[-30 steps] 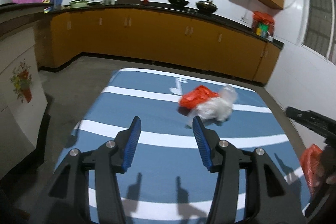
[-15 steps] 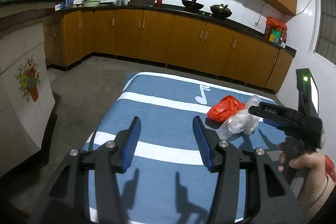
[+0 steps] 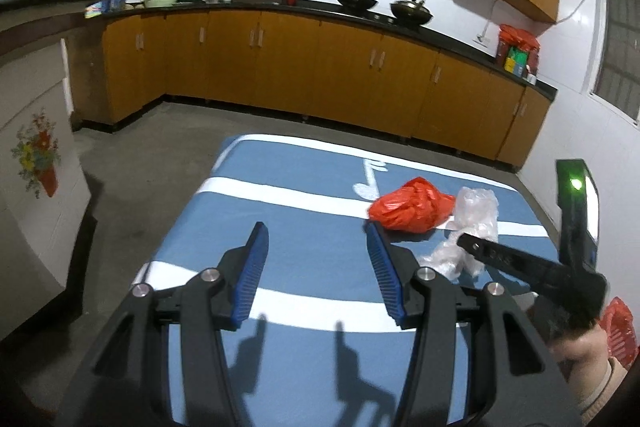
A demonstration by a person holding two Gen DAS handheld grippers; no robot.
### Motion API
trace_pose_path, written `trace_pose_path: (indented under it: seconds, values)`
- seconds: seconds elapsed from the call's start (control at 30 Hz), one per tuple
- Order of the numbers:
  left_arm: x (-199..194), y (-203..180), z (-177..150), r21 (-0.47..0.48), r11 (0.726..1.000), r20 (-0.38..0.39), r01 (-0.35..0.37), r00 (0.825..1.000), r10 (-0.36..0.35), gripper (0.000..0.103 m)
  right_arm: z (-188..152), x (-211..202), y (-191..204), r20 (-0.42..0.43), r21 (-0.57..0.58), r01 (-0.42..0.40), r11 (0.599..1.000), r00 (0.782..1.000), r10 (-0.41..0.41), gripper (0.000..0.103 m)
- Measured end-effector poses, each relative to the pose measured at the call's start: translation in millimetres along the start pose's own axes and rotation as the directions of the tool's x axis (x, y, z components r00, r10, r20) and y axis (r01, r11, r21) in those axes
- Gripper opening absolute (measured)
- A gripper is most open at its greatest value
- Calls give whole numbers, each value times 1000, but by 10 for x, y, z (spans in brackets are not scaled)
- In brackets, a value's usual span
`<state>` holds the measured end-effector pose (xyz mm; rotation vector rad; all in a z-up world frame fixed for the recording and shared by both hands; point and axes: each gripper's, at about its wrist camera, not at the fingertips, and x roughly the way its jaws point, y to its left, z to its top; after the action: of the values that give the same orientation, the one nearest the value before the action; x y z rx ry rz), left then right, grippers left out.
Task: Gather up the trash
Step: 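Grasp the red bag with the left tool while the right tool grasps the clear bags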
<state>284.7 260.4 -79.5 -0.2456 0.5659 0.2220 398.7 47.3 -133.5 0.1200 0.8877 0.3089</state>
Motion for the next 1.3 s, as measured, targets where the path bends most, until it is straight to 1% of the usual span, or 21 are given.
trace_pose_path:
  seconds: [0.07, 0.1, 0.13, 0.27, 0.33, 0.43, 0.57, 0.67, 0.7, 0.73, 0.8, 1.03, 1.13, 1.3]
  values:
    - [79, -74, 30, 16, 1000, -8, 22, 1000, -22, 56, -26, -96, -172, -2, 7, 27, 1000, 1000, -27, 41]
    - [136, -141, 65, 27, 999, -12, 39, 999, -38, 61, -51, -139, -243, -1, 9, 36, 999, 999, -36, 41]
    - [189, -204, 100, 38, 998, -15, 52, 999, -52, 64, -98, -222, -368, -1, 16, 56, 998, 998, -56, 41]
    - [473, -486, 258, 92, 991, -38, 101, 994, -98, 68, -262, -449, -592, 16, 4, 107, 994, 994, -107, 41]
    - [700, -656, 345, 119, 984, -68, 130, 990, -123, 73, -325, -520, -669, 13, 14, 104, 994, 994, -105, 41]
    - [1000, -795, 419, 129, 981, -113, 141, 985, -127, 76, -332, -554, -736, -1, 38, 80, 996, 997, -81, 41]
    - [1435, -904, 444, 115, 983, -202, 140, 973, -114, 76, -341, -568, -781, -11, 45, 56, 997, 998, -55, 41]
    - [1602, -969, 398, 147, 981, -243, 128, 966, -90, 76, -356, -561, -812, -15, 54, 40, 998, 999, -39, 41]
    - [1653, -986, 366, 163, 979, -258, 124, 963, -79, 75, -363, -558, -812, -15, 57, 36, 998, 999, -35, 41]
    - [1689, -997, 349, 170, 978, -270, 123, 960, -74, 68, -378, -565, -818, -15, 61, 31, 998, 999, -31, 41]
    - [1746, -1006, 316, 177, 976, -284, 126, 956, -72, 64, -396, -581, -832, -15, 66, 24, 998, 1000, -24, 41]
    - [1698, -1008, 219, 210, 968, -269, 140, 960, -80, 47, -438, -648, -878, -14, 84, 11, 996, 1000, -9, 41]
    - [1614, -992, 167, 211, 969, -251, 127, 965, -72, 42, -475, -712, -908, -9, 91, 7, 996, 1000, -6, 41]
    - [1409, -989, 89, 188, 974, -240, 127, 967, -80, 41, -498, -901, -941, 12, 96, 5, 995, 1000, -7, 41]
